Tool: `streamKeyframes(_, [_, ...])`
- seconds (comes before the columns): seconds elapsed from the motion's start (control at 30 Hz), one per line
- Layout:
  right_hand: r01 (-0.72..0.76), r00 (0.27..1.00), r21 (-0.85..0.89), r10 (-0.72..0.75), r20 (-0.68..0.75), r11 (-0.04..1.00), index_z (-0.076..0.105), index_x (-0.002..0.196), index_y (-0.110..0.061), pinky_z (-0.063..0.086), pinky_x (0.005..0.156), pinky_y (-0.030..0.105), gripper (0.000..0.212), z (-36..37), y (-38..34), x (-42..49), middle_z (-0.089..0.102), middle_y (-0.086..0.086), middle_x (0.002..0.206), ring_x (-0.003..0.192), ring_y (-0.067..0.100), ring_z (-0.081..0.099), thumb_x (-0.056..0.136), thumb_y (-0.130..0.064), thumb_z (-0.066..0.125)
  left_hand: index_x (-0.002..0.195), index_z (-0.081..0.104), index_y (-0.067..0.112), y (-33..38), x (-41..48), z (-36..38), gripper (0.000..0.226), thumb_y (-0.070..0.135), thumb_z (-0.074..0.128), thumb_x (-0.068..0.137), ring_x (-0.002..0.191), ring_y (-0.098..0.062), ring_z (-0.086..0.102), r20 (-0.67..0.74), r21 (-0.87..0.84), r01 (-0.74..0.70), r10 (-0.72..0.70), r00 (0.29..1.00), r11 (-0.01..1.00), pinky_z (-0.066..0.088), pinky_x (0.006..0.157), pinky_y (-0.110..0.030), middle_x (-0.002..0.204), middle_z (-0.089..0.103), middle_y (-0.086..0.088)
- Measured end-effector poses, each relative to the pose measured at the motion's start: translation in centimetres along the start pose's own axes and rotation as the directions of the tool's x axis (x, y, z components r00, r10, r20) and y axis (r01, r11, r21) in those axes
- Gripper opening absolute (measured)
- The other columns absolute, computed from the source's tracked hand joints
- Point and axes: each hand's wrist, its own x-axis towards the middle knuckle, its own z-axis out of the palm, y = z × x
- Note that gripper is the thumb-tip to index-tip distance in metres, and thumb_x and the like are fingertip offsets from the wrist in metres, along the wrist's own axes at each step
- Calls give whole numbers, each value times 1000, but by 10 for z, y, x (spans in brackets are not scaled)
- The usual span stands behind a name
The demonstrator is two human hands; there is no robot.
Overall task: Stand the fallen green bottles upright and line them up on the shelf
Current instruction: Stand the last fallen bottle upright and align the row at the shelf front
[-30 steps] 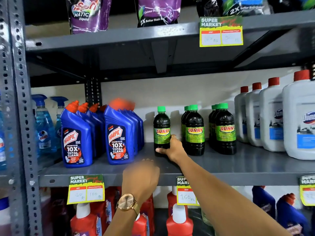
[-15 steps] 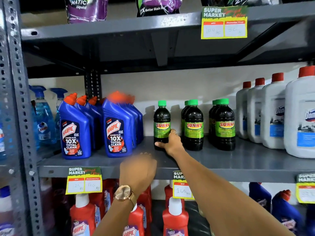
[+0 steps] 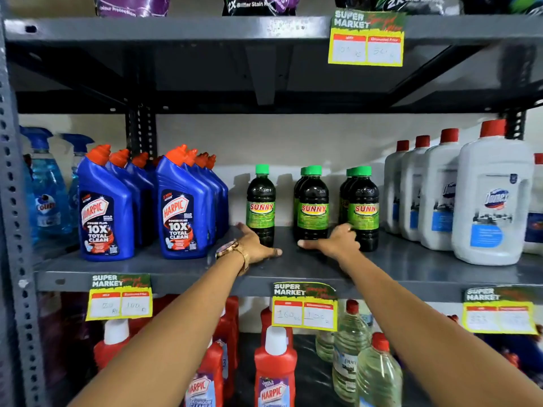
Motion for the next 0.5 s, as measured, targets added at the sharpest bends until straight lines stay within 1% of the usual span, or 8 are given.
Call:
streamKeyframes(0.03, [21,998,-19,-20,57,1000,19,146,6,32,115,45,124,3,-2,6,33,22,152,139,39,35,59,-50,87,143,-17,-1,2,8,4,122,41,75,73,138,-34,23,-25,-41,20,-21,999,999,21,114,-39,153,17,-21])
streamKeyframes(0.07, [49,995,-9,-48,92,999,21,146,6,34,113,45,123,7,-4,12,37,22,150,138,38,38,58,-48,87,143,-8,-1,3,14,8,117,38,76,72,135,-35,28,-58,-72,32,-36,998,997,23,113,-41,150,24,-21])
streamKeyframes(0.1, [70,992,0,-70,104,998,25,143,6,38,111,46,117,11,-6,16,43,23,146,135,38,42,59,-46,88,140,2,-1,3,19,10,109,36,78,71,131,-36,34,-103,-90,35,-45,994,995,26,111,-43,145,32,-21])
streamKeyframes(0.13, [85,993,-7,-84,87,996,31,140,5,41,108,46,109,14,-6,20,47,22,142,132,39,45,61,-44,88,135,11,0,3,23,13,100,35,78,70,128,-36,38,-150,-87,33,-46,988,996,29,109,-46,140,38,-21])
streamKeyframes(0.2, [110,993,-43,-108,40,993,37,135,3,43,106,45,94,19,-5,25,53,22,137,130,39,47,66,-39,86,127,22,3,1,28,17,84,34,76,71,121,-37,45,-211,-53,38,-49,976,998,34,105,-48,133,46,-19])
streamKeyframes(0.3, [142,989,-47,-140,54,989,40,131,1,44,105,47,86,22,-3,27,56,22,134,127,39,50,68,-37,85,122,26,4,-3,31,16,74,33,74,73,117,-37,49,-226,-22,24,-29,974,999,39,101,-48,128,50,-19])
streamKeyframes(0.4, [154,987,-31,-152,60,988,42,129,1,45,104,47,84,23,-2,30,56,21,132,124,39,53,67,-36,86,120,27,5,-3,32,17,71,34,73,75,115,-37,50,-230,24,11,-5,973,1000,41,99,-48,127,52,-18])
streamKeyframes(0.5, [147,989,-53,-146,21,988,41,129,2,46,102,47,84,23,-2,29,56,21,131,124,40,52,69,-36,85,120,28,5,-2,32,18,69,33,73,76,114,-38,51,-251,53,12,2,968,999,41,99,-49,126,52,-18])
